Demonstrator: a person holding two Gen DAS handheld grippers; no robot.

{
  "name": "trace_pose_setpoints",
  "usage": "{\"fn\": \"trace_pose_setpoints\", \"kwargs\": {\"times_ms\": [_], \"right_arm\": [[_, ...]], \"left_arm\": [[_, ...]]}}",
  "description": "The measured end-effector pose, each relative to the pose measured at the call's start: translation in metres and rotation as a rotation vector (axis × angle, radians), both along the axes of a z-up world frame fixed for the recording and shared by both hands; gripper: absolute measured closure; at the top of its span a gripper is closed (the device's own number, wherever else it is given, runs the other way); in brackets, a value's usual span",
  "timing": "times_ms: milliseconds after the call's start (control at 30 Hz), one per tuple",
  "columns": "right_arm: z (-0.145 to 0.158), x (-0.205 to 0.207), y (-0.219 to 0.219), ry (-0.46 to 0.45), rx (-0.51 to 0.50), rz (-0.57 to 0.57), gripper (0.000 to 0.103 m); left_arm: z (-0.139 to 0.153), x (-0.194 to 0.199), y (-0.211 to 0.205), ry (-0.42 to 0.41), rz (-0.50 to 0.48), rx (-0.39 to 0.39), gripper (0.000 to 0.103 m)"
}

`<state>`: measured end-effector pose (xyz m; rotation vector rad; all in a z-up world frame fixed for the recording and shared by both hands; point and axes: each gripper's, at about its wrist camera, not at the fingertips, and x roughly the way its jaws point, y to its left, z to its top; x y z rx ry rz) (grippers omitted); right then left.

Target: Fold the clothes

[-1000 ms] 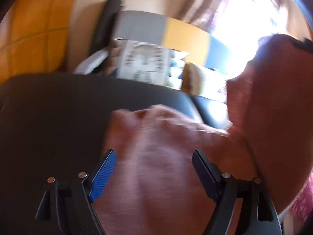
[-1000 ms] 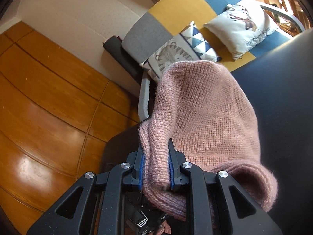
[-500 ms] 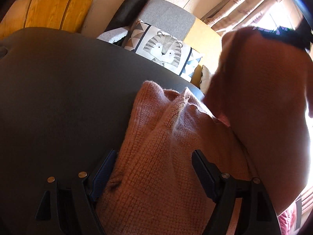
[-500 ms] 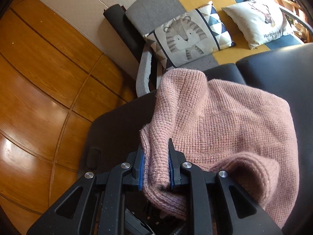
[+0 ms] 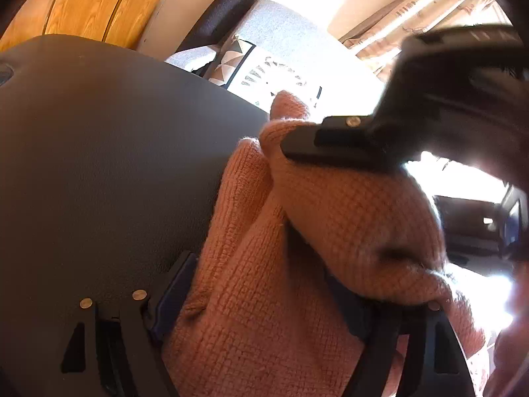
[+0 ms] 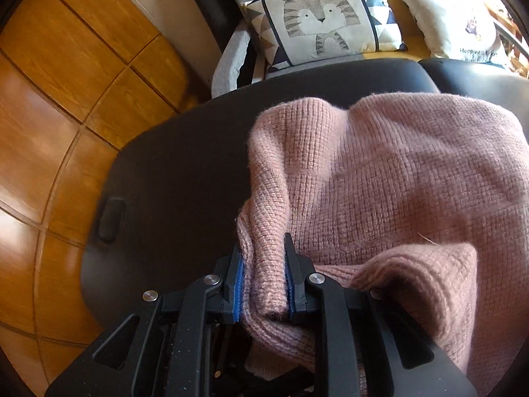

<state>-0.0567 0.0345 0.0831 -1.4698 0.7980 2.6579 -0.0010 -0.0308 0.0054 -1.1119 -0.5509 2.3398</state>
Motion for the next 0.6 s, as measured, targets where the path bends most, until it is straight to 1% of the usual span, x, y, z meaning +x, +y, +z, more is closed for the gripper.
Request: {"fn": "trace_pose_setpoints", "kwargs": {"times_ms": [67,100,133,200,300,400,433,500,600], "right_arm": [[-0.001,-0.006,-0.003,-0.018,0.009,0.022,0.073],[-0.001,-0.008,-0.005,-0.02,-0.005,0.041,0.063],[0.0,-0.009,-0.007,-0.021,-0.019,0.061,0.05],[0.005,-0.008,-0.013,-0.009,-0.025,0.108,0.044],[0.029,0.014,-0.006,0.072,-0.02,0.178,0.044],[0.058,0.055,0.017,0.222,-0.049,0.156,0.044],[0.065,0.069,0.025,0.26,-0.041,0.132,0.044],[0.068,0.102,0.05,0.31,0.023,0.047,0.044],[0.056,0.138,0.084,0.325,0.097,-0.059,0.044]], "left_arm": [[0.0,0.0,-0.001,-0.002,0.0,0.007,0.022],[0.0,-0.002,-0.001,-0.002,-0.001,0.002,0.022],[0.001,-0.002,-0.001,-0.002,-0.001,-0.001,0.022],[0.001,-0.002,-0.004,-0.005,-0.001,0.02,0.022],[0.002,-0.003,-0.01,-0.017,-0.001,0.059,0.022],[0.003,-0.006,-0.013,-0.031,-0.006,0.076,0.022],[0.004,-0.006,-0.014,-0.036,-0.008,0.081,0.022],[0.006,-0.008,-0.016,-0.045,-0.011,0.087,0.022],[0.008,-0.011,-0.017,-0.057,-0.019,0.092,0.022]]}}
